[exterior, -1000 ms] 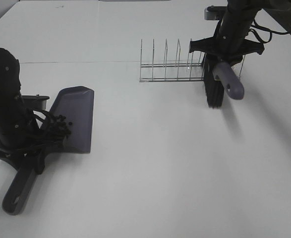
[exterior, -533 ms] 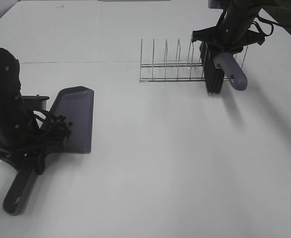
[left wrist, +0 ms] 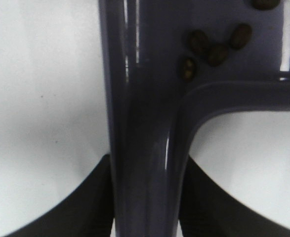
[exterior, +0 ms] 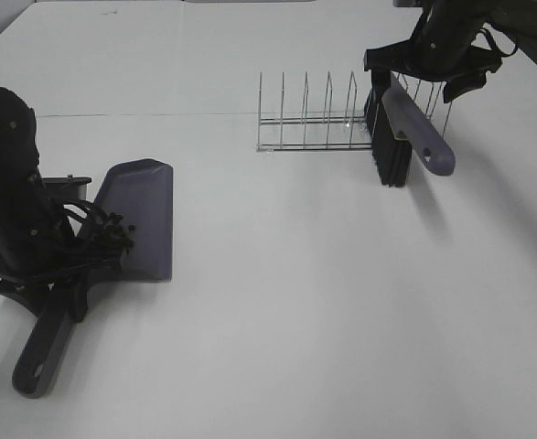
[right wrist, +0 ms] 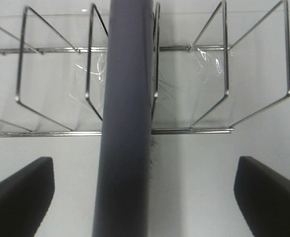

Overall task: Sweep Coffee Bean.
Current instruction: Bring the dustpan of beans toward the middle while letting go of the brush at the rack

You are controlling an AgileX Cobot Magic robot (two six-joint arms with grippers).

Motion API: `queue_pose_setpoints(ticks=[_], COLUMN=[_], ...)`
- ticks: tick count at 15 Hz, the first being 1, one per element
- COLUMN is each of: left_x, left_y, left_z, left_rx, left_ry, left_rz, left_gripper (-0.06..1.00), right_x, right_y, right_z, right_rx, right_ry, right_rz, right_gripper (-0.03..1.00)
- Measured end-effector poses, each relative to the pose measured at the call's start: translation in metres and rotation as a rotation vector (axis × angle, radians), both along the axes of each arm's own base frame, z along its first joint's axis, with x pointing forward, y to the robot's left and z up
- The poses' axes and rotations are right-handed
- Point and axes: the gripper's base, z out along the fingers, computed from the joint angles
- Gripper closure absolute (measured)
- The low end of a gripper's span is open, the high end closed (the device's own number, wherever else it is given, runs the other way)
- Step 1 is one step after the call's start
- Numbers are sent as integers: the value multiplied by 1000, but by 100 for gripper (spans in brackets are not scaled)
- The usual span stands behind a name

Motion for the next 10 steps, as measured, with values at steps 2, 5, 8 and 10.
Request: queue_pose_setpoints(ticks=[2, 5, 8, 10], left_x=[0, 6, 14, 16], left_y=[0, -3, -5, -5], left_z=[0, 0, 0, 0], left_rx=[-4, -24, -50, -55], left_ry=[-5, -59, -144, -164], left_rz=[4, 43, 108, 113], left_gripper=[62, 62, 62, 62], right_x=[-5, -33, -77, -102], right_y=[0, -3, 4, 12], right_z=[28, 98, 135, 135], right_rx=[5, 17, 12, 2], right_ry=[-44, -82, -3, 24], right_rz=[9, 22, 125, 168], right_gripper=[1, 1, 1, 1])
